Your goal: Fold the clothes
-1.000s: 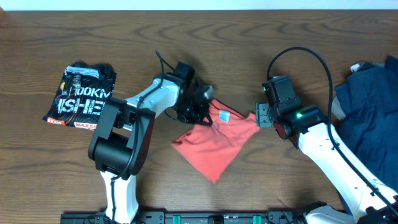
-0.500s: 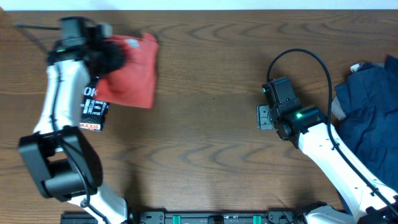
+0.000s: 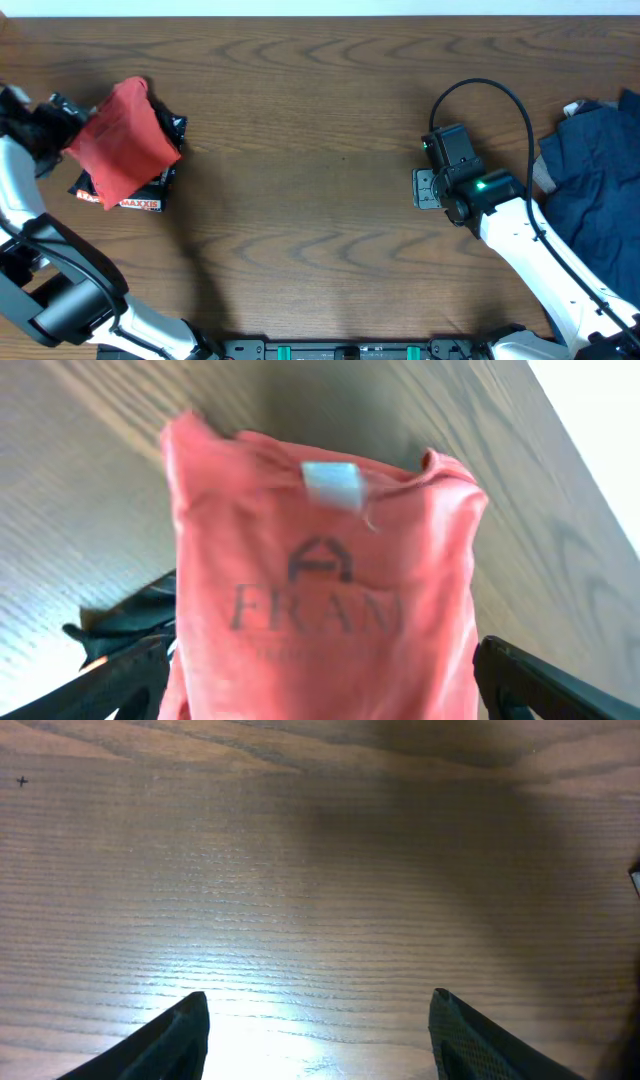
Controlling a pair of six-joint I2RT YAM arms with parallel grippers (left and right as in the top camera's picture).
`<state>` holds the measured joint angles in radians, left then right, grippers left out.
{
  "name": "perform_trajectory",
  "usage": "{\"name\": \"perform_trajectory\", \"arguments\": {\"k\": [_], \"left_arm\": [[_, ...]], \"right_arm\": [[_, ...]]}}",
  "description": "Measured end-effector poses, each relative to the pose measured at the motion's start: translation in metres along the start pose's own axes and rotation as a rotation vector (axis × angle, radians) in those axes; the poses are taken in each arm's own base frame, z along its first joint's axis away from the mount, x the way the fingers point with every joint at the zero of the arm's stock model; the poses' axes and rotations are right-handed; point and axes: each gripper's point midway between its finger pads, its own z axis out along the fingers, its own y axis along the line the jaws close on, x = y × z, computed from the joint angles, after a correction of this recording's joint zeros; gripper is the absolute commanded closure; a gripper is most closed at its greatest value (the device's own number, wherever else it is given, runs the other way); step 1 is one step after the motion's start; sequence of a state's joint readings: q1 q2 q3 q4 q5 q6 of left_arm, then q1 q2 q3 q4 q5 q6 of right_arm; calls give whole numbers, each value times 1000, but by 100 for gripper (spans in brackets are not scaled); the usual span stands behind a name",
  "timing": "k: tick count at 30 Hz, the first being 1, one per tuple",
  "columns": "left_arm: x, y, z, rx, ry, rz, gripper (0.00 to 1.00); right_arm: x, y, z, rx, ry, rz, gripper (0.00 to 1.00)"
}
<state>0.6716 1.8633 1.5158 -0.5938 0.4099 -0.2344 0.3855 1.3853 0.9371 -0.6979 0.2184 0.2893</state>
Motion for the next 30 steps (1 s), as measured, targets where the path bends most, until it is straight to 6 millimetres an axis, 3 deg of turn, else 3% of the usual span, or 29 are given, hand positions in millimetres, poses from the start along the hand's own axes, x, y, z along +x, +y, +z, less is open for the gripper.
{"name": "perform_trajectory", "arguments": {"k": [2,6,9,12,15,16,17,19,22,24,27,30], "left_arm": [[2,-5,0,25,9,-10,2],[16,-35,7,84,48,24,2],[41,-78,17,138,101,112,2],[83,-131,26,187,176,244,2],[139,-174,30,199,270,387,2],[162,-187,30,196,310,439,2],[185,-193,28,183,356,487,2],[230,-192,20,123,469,563,2],[290,-164,-8,-27,687,648,2],[313,-145,-29,-120,802,672,2],[326,-124,-52,-217,905,676,2],[330,-112,-66,-271,958,670,2]], "right_arm": [[0,0,0,0,0,0,25],[-6,5,0,-26,-22,40,17],[-22,18,-1,-107,-77,89,16],[-42,28,-5,-201,-137,132,15],[-49,25,-4,-231,-147,159,13],[-48,21,-1,-233,-135,170,11],[-45,17,2,-230,-120,175,2],[-32,5,10,-220,-47,193,1],[10,-14,16,-200,142,236,1],[40,-25,12,-178,271,267,1],[73,-34,2,-148,412,290,1],[92,-37,-6,-130,500,297,1]]}}
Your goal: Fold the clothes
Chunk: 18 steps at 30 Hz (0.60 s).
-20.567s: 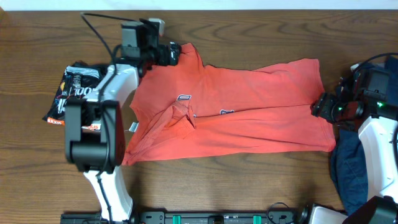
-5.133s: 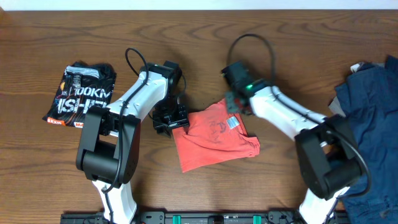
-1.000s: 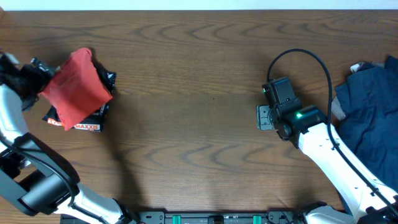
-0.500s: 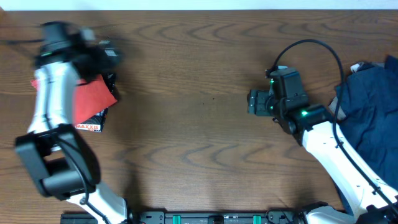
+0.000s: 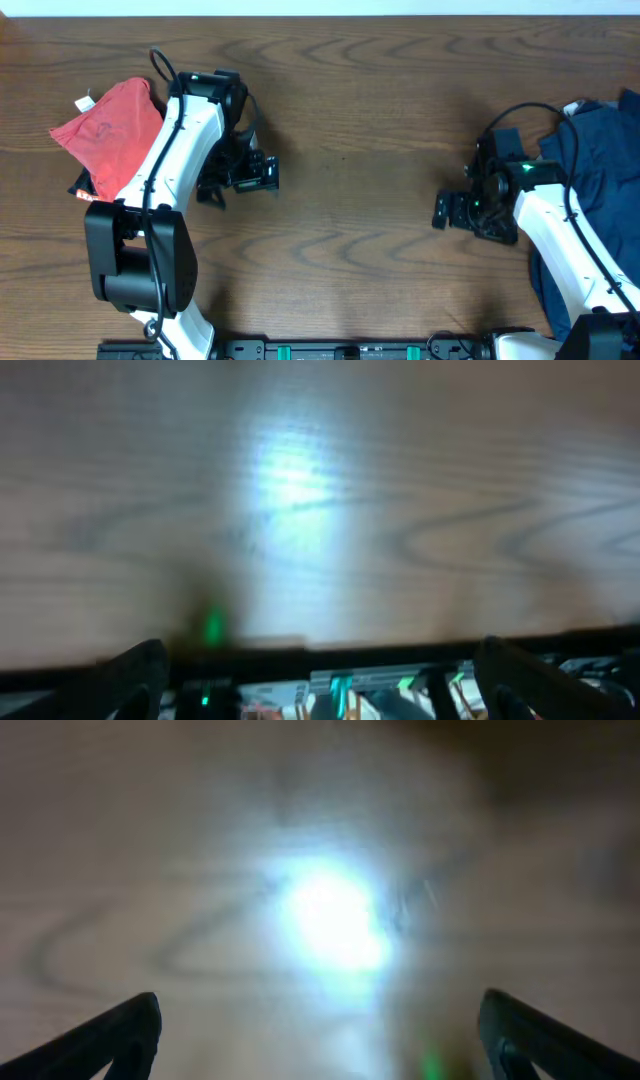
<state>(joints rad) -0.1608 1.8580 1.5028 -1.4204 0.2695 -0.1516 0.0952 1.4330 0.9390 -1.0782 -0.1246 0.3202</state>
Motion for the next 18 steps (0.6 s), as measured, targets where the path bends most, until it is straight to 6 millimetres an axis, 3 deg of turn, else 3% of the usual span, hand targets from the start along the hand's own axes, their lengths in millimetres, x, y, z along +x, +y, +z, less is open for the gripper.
{"name": "perform_trajectory", "arguments": {"k": [4,7,12,18], "left_arm": [[12,4,-2,-1,-43,9,2],[21,4,-14,30,-191,39,2],[34,0,-49,111,-597,117,2],[65,4,-86,168,-1154,205,2]], "right_arm": [[14,-4,-4,12,42,4,1],[5,1,-17,-20,-53,-10,1],[-19,19,-75,-102,-455,-77,1],[-5,15,-142,-149,-892,-68,1]]}}
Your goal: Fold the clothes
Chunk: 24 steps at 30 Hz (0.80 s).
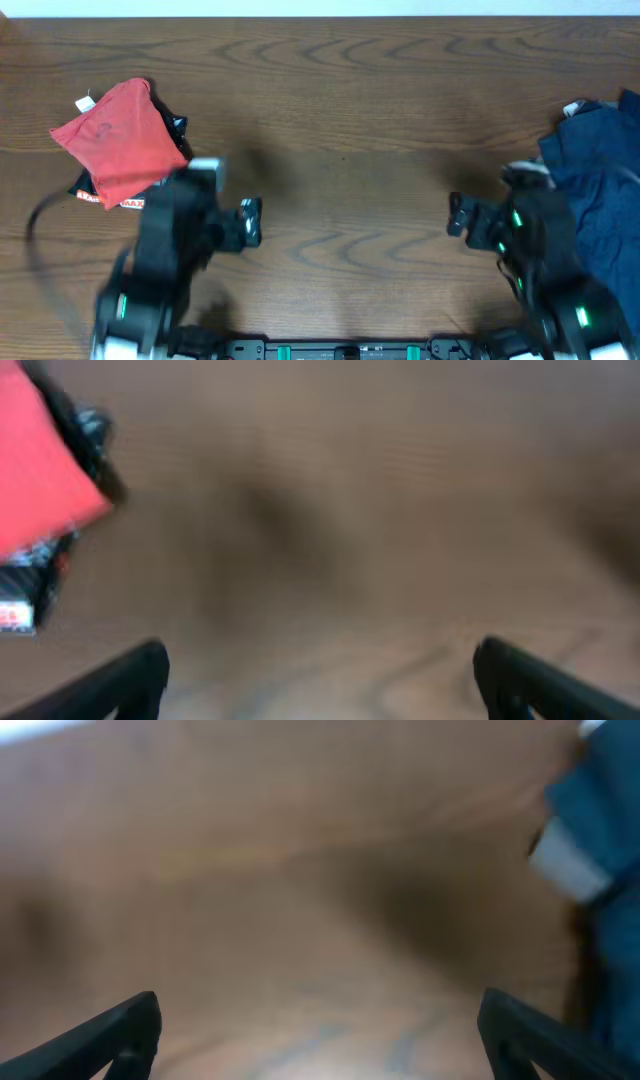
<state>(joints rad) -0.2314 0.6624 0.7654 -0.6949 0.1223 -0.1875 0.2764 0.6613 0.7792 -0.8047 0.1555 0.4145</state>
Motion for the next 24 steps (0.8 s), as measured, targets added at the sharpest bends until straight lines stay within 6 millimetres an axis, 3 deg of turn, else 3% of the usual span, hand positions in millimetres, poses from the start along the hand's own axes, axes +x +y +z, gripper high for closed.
{"name": "perform_trajectory", "arguments": {"k": [5,11,18,24], "left_arm": [[8,7,-31,9,-193,6,2],[8,8,-59,25,-307,9,2],[12,9,-59,18,-294,8,2],[28,14,-55,0,-230,6,2]], "right_arm": [[2,-17,-25,26,-102,30,1],[13,-28,-34,61,-92,33,1],[29,-37,-33,98,-26,17,1],[39,-41,-33,117,15,7,1]]}}
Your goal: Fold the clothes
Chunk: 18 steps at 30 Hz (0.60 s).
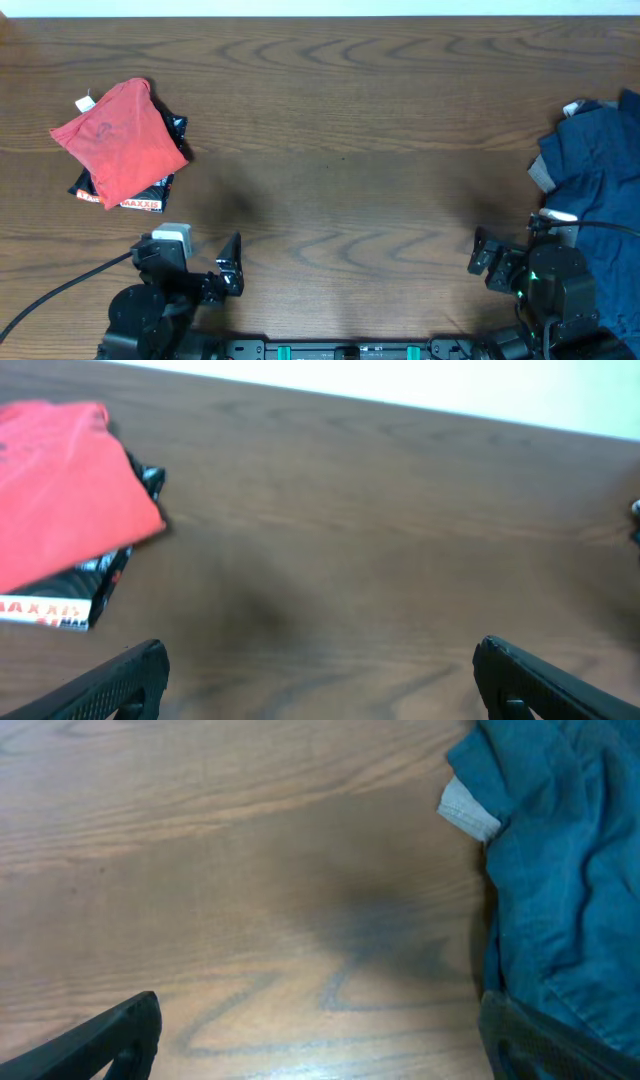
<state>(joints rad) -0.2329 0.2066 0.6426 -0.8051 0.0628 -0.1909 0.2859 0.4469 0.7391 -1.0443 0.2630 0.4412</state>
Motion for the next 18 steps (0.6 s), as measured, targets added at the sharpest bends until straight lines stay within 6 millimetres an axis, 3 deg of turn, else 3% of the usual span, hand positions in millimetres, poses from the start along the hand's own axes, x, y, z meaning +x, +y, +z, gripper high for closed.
{"name": "perform_trajectory", "arguments": {"k": [8,14,18], "left_arm": [[27,8,-2,-33,112,-1,2],[45,12,-4,-52,185,-1,2],[50,14,-5,-57,204,-1,2]], "right_arm": [[14,-6,-3,11,42,-11,1],[8,-17,-11,-1,-89,68,1],[14,-21,2,-25,-183,70,1]]}}
